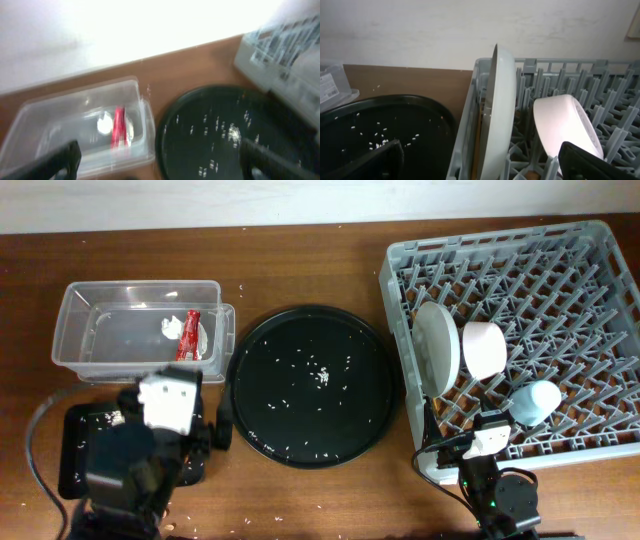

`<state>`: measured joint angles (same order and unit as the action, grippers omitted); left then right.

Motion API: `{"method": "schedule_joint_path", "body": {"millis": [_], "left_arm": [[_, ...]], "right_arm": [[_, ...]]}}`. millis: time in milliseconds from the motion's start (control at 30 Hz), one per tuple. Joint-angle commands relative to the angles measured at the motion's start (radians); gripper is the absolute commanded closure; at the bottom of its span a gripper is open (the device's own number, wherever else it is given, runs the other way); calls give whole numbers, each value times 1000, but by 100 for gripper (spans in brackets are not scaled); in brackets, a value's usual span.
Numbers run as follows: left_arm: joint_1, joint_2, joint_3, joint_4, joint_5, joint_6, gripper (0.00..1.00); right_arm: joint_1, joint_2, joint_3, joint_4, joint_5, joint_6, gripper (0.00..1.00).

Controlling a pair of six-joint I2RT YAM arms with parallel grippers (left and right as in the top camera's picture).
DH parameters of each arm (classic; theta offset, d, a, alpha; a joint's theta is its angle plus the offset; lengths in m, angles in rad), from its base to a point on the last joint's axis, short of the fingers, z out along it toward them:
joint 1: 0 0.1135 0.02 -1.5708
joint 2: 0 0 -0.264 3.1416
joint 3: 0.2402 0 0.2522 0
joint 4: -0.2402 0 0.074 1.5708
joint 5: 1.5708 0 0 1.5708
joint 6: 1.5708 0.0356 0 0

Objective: Sort waste into correct bins and load items into the dishwasher rack

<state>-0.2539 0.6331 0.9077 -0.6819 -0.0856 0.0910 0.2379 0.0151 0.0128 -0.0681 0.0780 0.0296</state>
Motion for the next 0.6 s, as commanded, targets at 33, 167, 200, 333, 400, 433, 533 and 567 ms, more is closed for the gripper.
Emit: {"method": "schedule_joint_path", "body": {"millis": [33,167,200,333,400,433,533,567], "left_arm": [[28,-293,-386,195,45,12,1],[28,-497,-711,481,45,12,1],[28,-543,-790,544,45,12,1],[30,-628,-899,603,48,12,1],[30,-628,-899,603,48,12,1],[30,-628,-899,603,48,12,1],[30,-628,-899,603,48,12,1],[30,-628,-899,603,48,12,1]], "right_arm": [[-3,-8,-7,-4,2,5,2],[-3,-8,-7,-4,2,5,2],[-3,-8,-7,-4,2,5,2],[-3,-8,-7,-4,2,5,2],[-3,-8,-7,-4,2,5,2],[-3,-8,-7,-4,2,5,2],[-3,-8,-7,-4,2,5,2],[-3,-8,-7,-4,2,5,2]]}}
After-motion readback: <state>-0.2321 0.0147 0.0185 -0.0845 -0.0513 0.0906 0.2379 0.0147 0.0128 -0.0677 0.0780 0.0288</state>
